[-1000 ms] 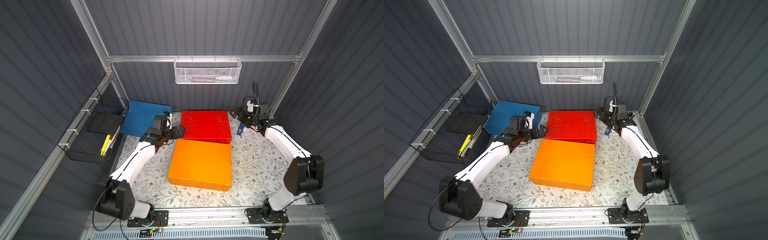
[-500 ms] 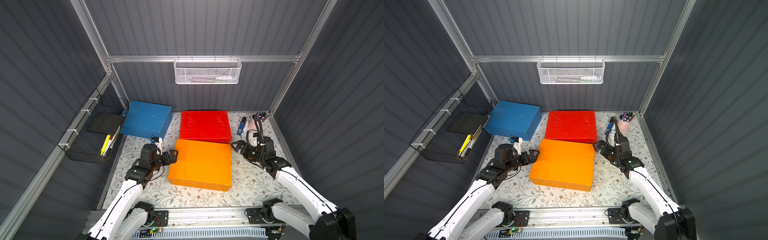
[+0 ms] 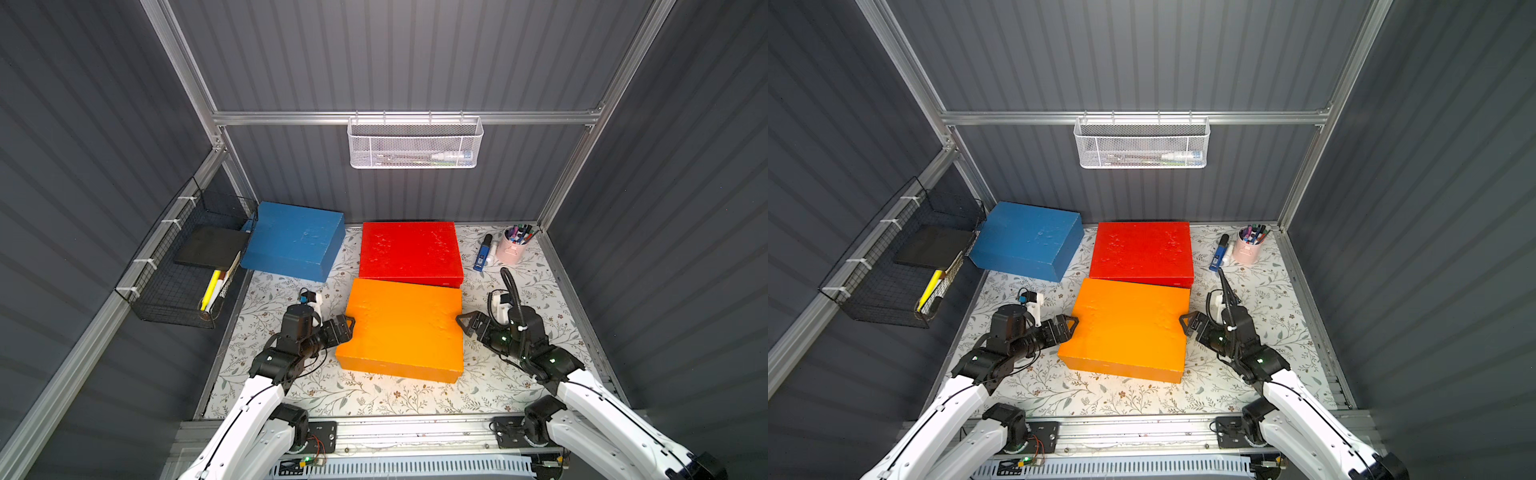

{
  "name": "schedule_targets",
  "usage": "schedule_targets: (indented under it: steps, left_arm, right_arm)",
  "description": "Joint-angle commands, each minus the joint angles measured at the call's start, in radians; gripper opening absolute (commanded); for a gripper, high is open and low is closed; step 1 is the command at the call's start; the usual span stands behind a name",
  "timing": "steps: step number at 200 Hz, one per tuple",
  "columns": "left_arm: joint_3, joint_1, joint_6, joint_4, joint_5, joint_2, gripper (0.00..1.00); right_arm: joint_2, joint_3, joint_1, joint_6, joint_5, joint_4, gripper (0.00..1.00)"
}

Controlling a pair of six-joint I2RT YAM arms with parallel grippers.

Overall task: Stack the shoeboxes
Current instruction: Pick up the shoebox from the center of the board.

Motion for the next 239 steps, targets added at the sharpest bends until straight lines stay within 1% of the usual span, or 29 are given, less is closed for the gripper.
schedule_targets:
  steps: [1,18,74,101,143,168,207,239]
  left_arm:
    - [-0.01,-0.006,-0.003,0.003,0.033,0.028,0.99]
    - [-0.01,-0.006,0.001,0.004,0.039,0.057,0.99]
    - [-0.005,-0.007,0.004,0.033,0.073,0.154,0.99]
    - [-0.008,-0.006,0.003,0.063,0.083,0.187,0.99]
    - [-0.029,-0.007,-0.03,0.158,0.12,0.236,0.99]
    - [-0.03,-0.006,-0.037,0.176,0.142,0.257,0.99]
    - [-0.047,-0.007,-0.056,0.207,0.179,0.244,0.99]
    - [-0.061,-0.006,-0.083,0.244,0.232,0.237,0.99]
  right_arm:
    - [0.048,-0.012,0.005,0.028,-0.023,0.097,0.99]
    - [0.107,-0.01,0.007,0.03,-0.044,0.138,0.99]
    - [0.277,0.009,0.007,0.044,-0.059,0.246,0.99]
    - [0.33,0.027,0.008,0.044,-0.064,0.268,0.99]
    - [0.371,0.042,0.02,0.053,-0.059,0.287,0.99]
    - [0.379,0.048,0.039,0.054,-0.037,0.29,0.99]
    - [0.414,0.052,0.064,0.067,-0.034,0.318,0.99]
    - [0.411,0.075,0.108,0.064,0.005,0.297,0.99]
